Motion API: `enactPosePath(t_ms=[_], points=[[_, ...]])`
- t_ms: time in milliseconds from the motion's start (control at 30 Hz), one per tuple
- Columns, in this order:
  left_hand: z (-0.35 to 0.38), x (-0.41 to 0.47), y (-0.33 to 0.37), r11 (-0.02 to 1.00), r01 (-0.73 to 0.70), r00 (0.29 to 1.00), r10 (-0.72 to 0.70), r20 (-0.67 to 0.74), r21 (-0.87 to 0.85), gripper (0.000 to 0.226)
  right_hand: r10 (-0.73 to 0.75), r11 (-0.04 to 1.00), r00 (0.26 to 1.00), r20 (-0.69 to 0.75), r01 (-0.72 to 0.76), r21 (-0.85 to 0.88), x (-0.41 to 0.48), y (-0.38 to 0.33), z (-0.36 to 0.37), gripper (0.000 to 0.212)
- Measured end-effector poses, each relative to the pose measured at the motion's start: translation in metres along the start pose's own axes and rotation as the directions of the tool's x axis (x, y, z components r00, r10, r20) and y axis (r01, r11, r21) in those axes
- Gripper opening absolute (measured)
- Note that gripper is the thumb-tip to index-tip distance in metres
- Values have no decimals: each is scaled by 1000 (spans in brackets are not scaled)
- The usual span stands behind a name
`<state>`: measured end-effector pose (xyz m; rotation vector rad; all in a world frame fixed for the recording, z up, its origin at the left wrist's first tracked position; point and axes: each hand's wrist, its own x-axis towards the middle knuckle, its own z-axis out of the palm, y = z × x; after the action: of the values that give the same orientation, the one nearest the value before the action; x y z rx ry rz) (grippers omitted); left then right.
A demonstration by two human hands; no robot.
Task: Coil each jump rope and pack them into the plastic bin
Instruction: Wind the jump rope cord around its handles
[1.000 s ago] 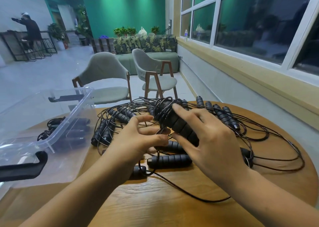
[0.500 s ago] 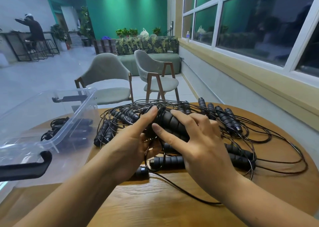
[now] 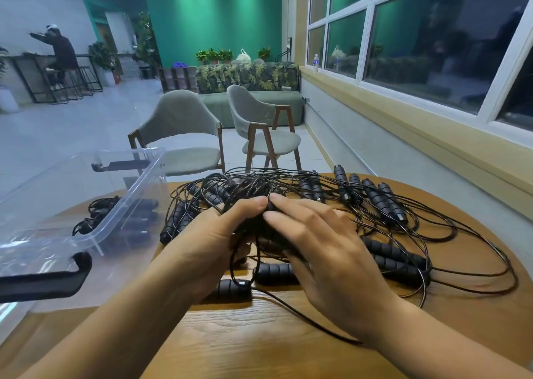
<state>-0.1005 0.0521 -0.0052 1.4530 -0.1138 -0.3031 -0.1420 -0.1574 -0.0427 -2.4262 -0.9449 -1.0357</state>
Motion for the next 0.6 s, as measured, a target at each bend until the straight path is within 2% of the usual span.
enactPosePath(t_ms=[33, 67, 100, 167, 200, 267, 333, 367, 433, 533, 600], points=[[-1, 0, -1, 999, -25, 1000, 25, -9, 23, 54, 111, 979, 994, 23, -114, 169, -2, -1, -1, 65], [-3, 1, -1, 998, -51, 999, 52, -12, 46, 51, 232, 906, 971, 66, -240, 350, -1, -6, -9, 65], [-3, 1, -1, 995, -72, 997, 72, -3, 72, 48, 352, 788, 926, 137, -372, 491, -2, -4, -11, 65], [-2, -1, 0, 983, -113, 993, 108, 45, 146, 43, 543, 528, 782, 307, -602, 599, 15, -4, -15, 58], [-1, -1, 0, 973, -136, 990, 124, 74, 186, 41, 577, 397, 708, 407, -679, 618, 22, 0, -17, 55], [1, -3, 1, 959, -167, 982, 141, 123, 229, 38, 510, 122, 570, 644, -789, 602, 31, 7, -21, 52], [4, -5, 0, 962, -176, 975, 140, 173, 210, 42, 345, -122, 521, 781, -800, 588, 27, 6, -25, 56], [5, -6, 0, 965, -176, 973, 140, 185, 195, 44, 284, -187, 532, 798, -785, 590, 21, 5, -28, 59], [6, -5, 0, 965, -177, 972, 141, 187, 194, 48, 280, -202, 567, 775, -754, 625, 12, 8, -28, 57], [5, -2, 3, 960, -168, 976, 131, 171, 226, 55, 415, -38, 605, 679, -734, 678, 19, 10, -25, 53], [4, -2, 6, 964, -144, 982, 112, 151, 223, 58, 501, 53, 595, 628, -745, 664, 20, 8, -24, 51]])
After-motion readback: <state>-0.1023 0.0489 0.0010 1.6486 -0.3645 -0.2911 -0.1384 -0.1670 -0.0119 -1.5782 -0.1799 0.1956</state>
